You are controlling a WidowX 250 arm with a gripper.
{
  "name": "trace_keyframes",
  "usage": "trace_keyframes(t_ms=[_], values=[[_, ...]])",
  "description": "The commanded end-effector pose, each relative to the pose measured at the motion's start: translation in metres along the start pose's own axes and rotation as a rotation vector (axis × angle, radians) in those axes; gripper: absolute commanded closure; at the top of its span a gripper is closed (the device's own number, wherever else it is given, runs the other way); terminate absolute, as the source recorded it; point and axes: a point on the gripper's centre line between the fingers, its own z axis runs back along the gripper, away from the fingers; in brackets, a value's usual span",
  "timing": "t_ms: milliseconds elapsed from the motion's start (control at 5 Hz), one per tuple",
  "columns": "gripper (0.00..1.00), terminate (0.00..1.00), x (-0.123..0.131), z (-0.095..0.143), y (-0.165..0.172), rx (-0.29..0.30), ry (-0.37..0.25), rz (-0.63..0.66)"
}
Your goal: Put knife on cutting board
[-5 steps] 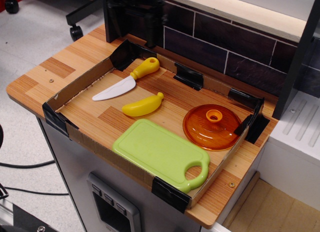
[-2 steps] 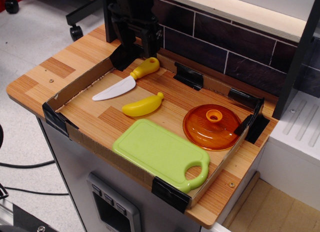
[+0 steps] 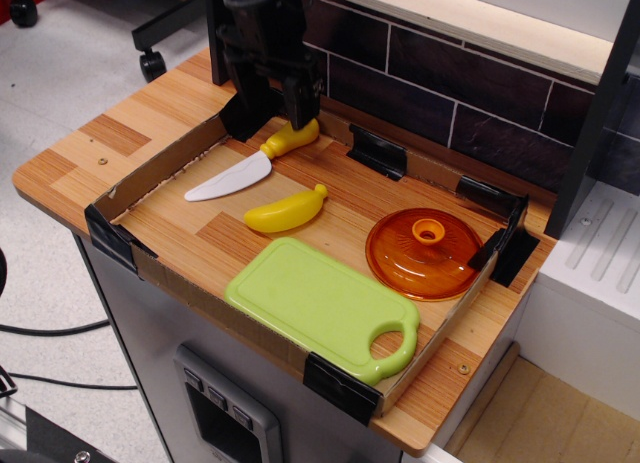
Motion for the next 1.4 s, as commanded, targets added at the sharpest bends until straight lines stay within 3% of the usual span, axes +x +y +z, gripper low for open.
trace_keyframes(t_ms=[0, 200, 400, 600, 800, 1200], values=[[0.0, 0.0, 0.016, -0.006, -0.002, 0.013, 0.0, 0.02], [1.0, 0.0, 0.015, -0.01, -0.007, -0.009, -0.004, 0.028], [1.0, 0.0, 0.016, 0.0, -0.009, -0.018, -0.023, 0.002], [1.0, 0.0, 0.015, 0.017, -0.014, 0.018, -0.094, -0.074], [1.0, 0.0, 0.015, 0.043, -0.024, -0.009, -0.126, -0.12], [1.0, 0.0, -0.005, 0.086, -0.074, -0.111, -0.103, -0.293]])
